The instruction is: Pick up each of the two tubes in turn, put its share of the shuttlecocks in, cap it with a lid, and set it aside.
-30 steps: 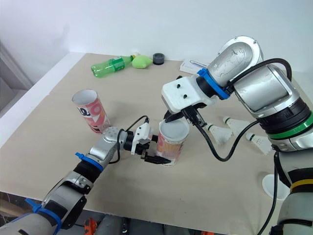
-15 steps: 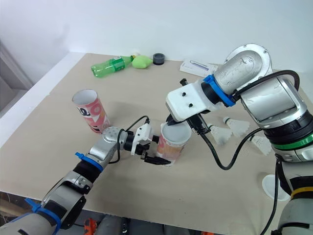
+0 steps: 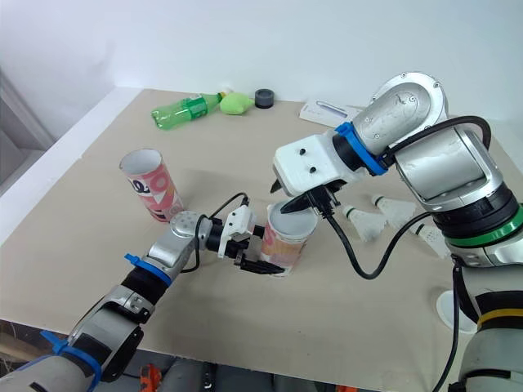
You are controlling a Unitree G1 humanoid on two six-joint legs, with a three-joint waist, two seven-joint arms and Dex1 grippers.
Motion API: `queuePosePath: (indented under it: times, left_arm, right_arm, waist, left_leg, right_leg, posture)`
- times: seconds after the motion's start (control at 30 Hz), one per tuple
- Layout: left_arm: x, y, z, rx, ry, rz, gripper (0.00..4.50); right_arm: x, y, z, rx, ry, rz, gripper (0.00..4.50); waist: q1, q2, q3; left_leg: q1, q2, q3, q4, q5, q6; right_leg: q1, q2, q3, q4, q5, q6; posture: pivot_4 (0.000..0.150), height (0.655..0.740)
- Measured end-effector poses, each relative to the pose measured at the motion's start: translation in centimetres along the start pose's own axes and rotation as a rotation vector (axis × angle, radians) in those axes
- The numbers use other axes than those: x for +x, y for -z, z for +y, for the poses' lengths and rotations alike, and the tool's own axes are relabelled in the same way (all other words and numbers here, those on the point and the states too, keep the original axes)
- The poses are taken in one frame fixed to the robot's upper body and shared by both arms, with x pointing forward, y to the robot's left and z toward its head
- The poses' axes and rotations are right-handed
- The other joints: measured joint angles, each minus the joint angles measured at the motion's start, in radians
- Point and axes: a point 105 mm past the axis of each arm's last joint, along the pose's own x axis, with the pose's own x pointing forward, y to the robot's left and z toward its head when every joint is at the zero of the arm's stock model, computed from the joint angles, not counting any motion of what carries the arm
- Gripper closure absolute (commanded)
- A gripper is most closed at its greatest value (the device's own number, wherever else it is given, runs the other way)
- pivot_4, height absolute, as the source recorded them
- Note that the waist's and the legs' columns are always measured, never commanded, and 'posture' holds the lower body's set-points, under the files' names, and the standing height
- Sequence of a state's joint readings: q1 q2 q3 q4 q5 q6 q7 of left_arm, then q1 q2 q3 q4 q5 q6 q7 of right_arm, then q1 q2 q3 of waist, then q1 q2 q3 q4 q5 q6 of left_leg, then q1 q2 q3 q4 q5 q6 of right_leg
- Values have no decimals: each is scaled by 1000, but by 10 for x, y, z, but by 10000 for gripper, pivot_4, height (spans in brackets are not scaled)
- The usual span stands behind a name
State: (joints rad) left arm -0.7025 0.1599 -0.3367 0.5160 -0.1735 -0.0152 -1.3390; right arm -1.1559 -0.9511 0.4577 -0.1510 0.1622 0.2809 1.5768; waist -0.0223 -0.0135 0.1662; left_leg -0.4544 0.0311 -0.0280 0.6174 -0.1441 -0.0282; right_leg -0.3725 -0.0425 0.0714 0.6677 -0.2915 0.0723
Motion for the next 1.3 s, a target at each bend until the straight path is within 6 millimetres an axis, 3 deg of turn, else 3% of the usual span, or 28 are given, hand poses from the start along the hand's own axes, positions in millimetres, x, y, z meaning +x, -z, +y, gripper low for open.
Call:
queuePosePath:
  times: [0.1,0.13,0.27,0.33,0.47,0.8,1.03,1.3]
  left_arm:
    - [0,0,0,0,1,0,11909]
    - [0,0,-1,0,3,-1,11909]
    - [2,-1,-1,3,3,-5,11909]
    - [2,0,-2,2,5,-7,11909]
    - [-1,1,-1,1,0,-1,11909]
    - [-1,1,-1,1,0,-1,11909]
    - [-1,1,-1,1,-2,-2,11909]
    - [-1,1,0,5,-5,-1,11909]
  right_arm:
    - [-1,-2,-5,32,10,-23,24254]
    - [-19,-7,-18,51,80,-47,24254]
    - [-27,-10,-15,93,77,-93,24254]
    - [-42,-16,-8,127,83,-133,29404]
    - [-45,-16,1,158,67,-141,44690]
    - [-37,-9,8,175,42,-115,44690]
    - [-25,6,31,187,-65,-22,44690]
    - [-21,4,35,132,-113,-7,44690]
  waist:
    - [0,0,0]
    - [0,0,0]
    - [0,1,0]
    - [1,1,1]
    - [-1,1,1]
    - [-1,1,1]
    - [-1,2,1]
    - [-1,2,1]
  left_leg:
    - [0,0,0,0,0,0]
    - [0,0,0,0,0,0]
    - [0,0,-1,0,0,0]
    - [-1,0,-1,0,0,0]
    - [0,0,-1,0,0,0]
    - [0,0,-1,0,0,-1]
    - [0,0,0,0,0,-1]
    - [0,0,-1,0,0,-1]
  right_leg:
    - [0,0,0,0,0,0]
    - [0,0,0,1,0,0]
    - [0,0,0,1,0,0]
    - [0,0,0,0,-1,0]
    - [0,0,0,0,-1,-1]
    - [0,1,0,1,-1,-1]
    - [-1,0,0,1,-1,-1]
    - [0,0,0,1,-1,-1]
  posture:
    - [1500,7294]
    - [1500,7294]
    - [1500,7294]
    - [1500,7294]
    - [1500,7294]
    - [1500,7294]
    - [1500,7294]
    - [1500,7294]
